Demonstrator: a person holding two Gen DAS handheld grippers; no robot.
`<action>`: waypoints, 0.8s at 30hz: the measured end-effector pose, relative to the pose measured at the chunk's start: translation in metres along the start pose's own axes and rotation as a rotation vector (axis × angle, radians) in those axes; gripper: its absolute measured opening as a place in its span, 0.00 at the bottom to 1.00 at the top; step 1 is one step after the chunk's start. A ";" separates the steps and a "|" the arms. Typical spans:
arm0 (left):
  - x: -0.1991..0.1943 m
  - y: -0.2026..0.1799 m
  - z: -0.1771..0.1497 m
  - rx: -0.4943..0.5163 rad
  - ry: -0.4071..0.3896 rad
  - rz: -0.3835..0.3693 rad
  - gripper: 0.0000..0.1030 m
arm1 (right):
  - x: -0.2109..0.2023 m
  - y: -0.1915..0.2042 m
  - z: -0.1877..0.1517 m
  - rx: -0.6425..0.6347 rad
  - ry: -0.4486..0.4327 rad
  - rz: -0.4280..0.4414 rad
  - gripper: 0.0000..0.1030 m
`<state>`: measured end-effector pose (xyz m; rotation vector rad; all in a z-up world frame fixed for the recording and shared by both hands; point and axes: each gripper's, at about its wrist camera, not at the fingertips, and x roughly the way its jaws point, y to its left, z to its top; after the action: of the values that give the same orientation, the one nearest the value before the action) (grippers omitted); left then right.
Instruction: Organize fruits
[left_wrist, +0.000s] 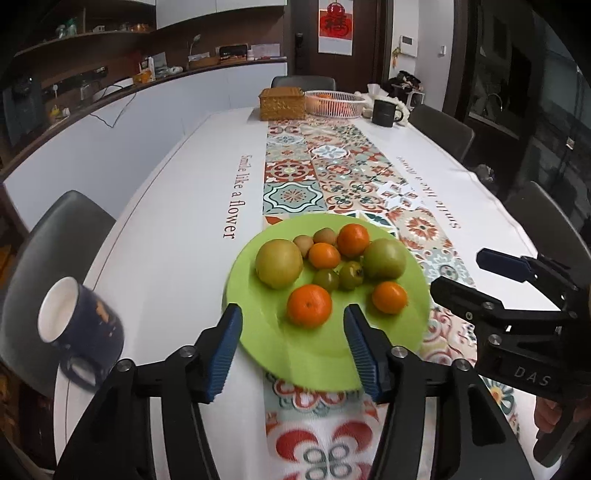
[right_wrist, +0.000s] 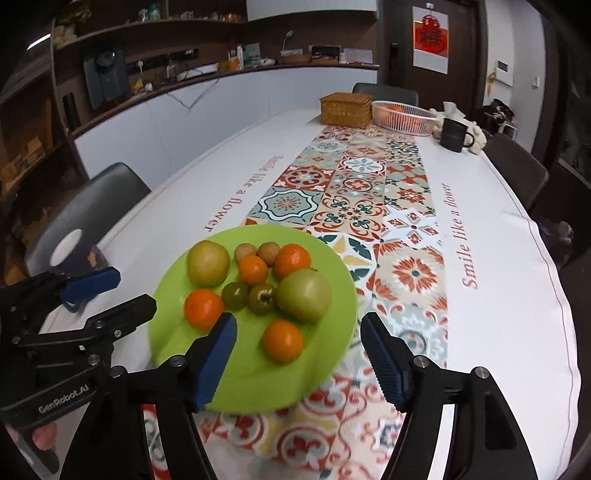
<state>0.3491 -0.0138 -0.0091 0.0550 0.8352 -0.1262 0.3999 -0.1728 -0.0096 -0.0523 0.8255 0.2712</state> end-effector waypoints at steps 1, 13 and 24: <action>-0.008 -0.001 -0.002 -0.002 -0.011 -0.005 0.56 | -0.007 0.000 -0.003 0.012 -0.009 -0.007 0.70; -0.102 -0.022 -0.037 0.018 -0.167 0.007 0.76 | -0.104 0.003 -0.052 0.091 -0.135 -0.112 0.80; -0.151 -0.036 -0.087 0.032 -0.208 0.017 0.90 | -0.177 0.020 -0.103 0.060 -0.213 -0.153 0.82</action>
<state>0.1803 -0.0279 0.0448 0.0777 0.6253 -0.1274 0.2063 -0.2075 0.0517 -0.0296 0.6142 0.1049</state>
